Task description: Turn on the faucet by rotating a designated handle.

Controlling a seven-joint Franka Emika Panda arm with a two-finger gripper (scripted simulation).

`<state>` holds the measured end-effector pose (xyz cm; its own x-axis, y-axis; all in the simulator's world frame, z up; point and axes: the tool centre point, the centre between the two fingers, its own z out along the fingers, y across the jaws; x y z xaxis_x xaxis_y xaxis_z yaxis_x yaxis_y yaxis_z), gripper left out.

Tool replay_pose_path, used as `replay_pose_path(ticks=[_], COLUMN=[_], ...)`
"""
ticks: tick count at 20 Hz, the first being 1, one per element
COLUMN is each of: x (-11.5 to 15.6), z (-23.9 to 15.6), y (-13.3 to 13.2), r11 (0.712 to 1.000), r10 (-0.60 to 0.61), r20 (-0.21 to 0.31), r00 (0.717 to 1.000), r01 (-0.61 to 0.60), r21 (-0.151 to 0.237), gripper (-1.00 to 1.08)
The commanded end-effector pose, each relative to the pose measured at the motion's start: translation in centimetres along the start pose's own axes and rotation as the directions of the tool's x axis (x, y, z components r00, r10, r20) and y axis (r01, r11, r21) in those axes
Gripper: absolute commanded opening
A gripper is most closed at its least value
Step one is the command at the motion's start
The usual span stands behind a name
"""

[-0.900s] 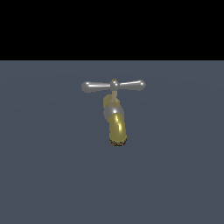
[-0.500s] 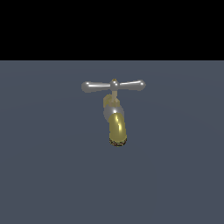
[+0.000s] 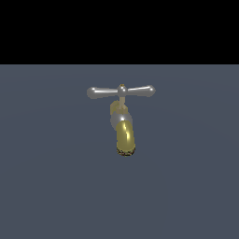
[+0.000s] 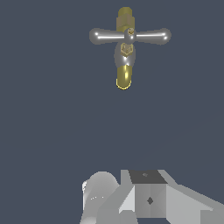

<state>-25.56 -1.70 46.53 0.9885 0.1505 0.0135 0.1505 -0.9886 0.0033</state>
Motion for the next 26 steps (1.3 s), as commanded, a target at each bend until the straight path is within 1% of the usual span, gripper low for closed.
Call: replay_pose_path(ticks=[1,7,13,19,26], x=[0.1,0.8,1.8,3.0,4.9], z=[0.8,3.1,5.4,7.7,10.4], y=[0.8,3.0,5.2,7.3,9.5], r11=[0.999,0.984,0.952,0.902,0.824], r10=[-0.046,-0.176,-0.306,-0.431,-0.567], r20=[0.001,0.002,0.003,0.004,0.005], r00=[0.999,0.984,0.952,0.902,0.824], r01=[0.046,0.176,0.306,0.431,0.567], r21=[0.0,0.001,0.002,0.003,0.003], gripper=[-1.0,-1.0,-1.0,-1.0,-1.0])
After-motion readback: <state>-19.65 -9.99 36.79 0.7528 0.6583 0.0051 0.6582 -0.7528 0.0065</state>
